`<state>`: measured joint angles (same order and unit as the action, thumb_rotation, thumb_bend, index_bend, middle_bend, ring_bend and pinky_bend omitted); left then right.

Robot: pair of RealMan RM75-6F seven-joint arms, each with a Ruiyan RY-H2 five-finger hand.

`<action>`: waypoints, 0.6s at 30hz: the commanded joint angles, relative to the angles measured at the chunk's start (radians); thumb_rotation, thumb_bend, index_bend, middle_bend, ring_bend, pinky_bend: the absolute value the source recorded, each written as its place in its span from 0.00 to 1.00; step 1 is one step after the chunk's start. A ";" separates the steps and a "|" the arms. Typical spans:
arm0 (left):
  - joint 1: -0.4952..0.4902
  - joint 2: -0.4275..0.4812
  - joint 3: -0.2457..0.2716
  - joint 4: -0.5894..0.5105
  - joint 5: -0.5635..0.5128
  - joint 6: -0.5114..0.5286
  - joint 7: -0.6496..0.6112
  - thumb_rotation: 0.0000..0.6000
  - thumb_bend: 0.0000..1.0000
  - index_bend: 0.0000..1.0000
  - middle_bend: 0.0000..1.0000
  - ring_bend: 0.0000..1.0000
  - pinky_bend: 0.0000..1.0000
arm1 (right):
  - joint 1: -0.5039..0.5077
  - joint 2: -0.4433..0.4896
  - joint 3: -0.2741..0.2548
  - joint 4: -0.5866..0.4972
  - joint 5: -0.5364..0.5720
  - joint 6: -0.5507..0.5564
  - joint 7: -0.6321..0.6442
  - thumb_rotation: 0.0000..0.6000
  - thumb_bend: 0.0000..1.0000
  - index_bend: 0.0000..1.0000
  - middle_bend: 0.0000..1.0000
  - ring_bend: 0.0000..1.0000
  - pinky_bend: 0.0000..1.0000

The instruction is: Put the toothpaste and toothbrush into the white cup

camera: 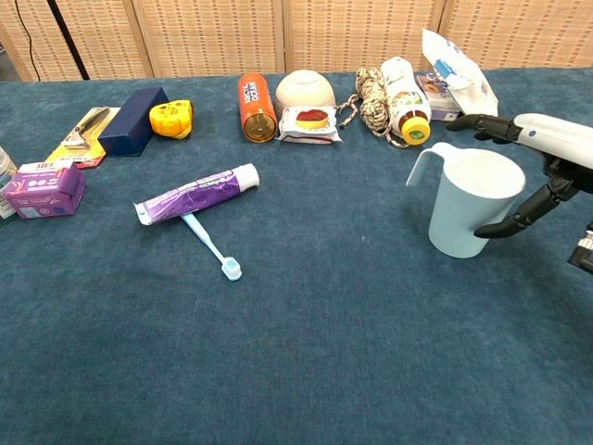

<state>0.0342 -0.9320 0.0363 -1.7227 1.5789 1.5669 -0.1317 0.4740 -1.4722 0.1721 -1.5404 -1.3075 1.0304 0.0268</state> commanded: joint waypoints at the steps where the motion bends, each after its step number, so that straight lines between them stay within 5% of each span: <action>1: -0.002 0.000 -0.002 -0.001 -0.005 -0.005 0.001 1.00 0.00 0.00 0.00 0.00 0.00 | 0.014 -0.012 0.008 0.017 0.006 -0.015 0.020 1.00 0.00 0.00 0.00 0.00 0.09; 6: -0.004 0.000 -0.003 -0.003 -0.010 -0.009 0.005 1.00 0.00 0.00 0.00 0.00 0.00 | 0.023 -0.030 0.004 0.047 -0.020 -0.012 0.083 1.00 0.00 0.10 0.02 0.00 0.27; 11: -0.006 0.000 -0.003 -0.005 -0.012 -0.015 0.009 1.00 0.00 0.00 0.00 0.00 0.00 | 0.025 -0.046 -0.008 0.073 -0.070 0.008 0.161 1.00 0.01 0.29 0.17 0.07 0.45; 18: -0.006 0.001 -0.002 -0.007 -0.012 -0.017 0.009 1.00 0.00 0.00 0.00 0.00 0.00 | 0.028 -0.063 -0.025 0.108 -0.142 0.061 0.208 1.00 0.32 0.45 0.33 0.22 0.57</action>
<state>0.0280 -0.9312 0.0338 -1.7295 1.5672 1.5500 -0.1226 0.5023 -1.5288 0.1526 -1.4412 -1.4344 1.0768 0.2254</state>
